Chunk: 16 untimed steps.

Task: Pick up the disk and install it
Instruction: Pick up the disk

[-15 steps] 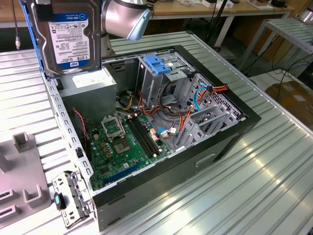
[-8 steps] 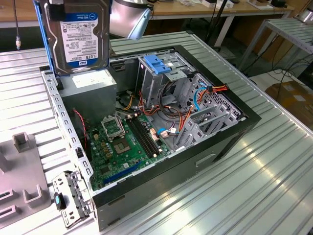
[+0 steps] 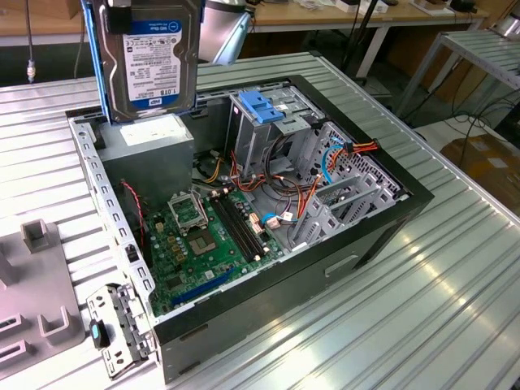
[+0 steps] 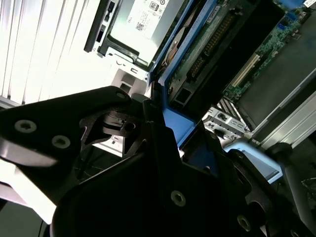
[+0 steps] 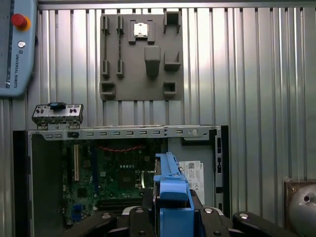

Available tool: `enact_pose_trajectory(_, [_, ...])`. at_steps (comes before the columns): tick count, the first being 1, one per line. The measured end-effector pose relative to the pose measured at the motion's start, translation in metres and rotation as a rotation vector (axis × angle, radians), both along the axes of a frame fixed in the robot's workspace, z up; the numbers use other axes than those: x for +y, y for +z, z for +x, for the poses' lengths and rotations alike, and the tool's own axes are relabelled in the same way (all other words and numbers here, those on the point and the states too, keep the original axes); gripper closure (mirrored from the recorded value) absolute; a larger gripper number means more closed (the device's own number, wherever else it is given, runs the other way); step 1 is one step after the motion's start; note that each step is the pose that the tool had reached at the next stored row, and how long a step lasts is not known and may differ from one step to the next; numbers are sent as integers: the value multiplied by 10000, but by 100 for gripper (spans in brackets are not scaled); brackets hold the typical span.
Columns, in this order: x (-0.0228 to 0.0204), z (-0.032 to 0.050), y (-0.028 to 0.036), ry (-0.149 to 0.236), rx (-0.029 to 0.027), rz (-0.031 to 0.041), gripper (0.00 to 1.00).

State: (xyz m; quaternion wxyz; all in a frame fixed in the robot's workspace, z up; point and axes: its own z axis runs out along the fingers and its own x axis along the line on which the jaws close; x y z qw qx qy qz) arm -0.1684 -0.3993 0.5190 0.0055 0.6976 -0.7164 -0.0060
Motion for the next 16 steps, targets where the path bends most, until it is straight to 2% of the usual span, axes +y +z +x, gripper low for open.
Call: enact_pose_trajectory(16, [0,261,0,0,1,-2,63])
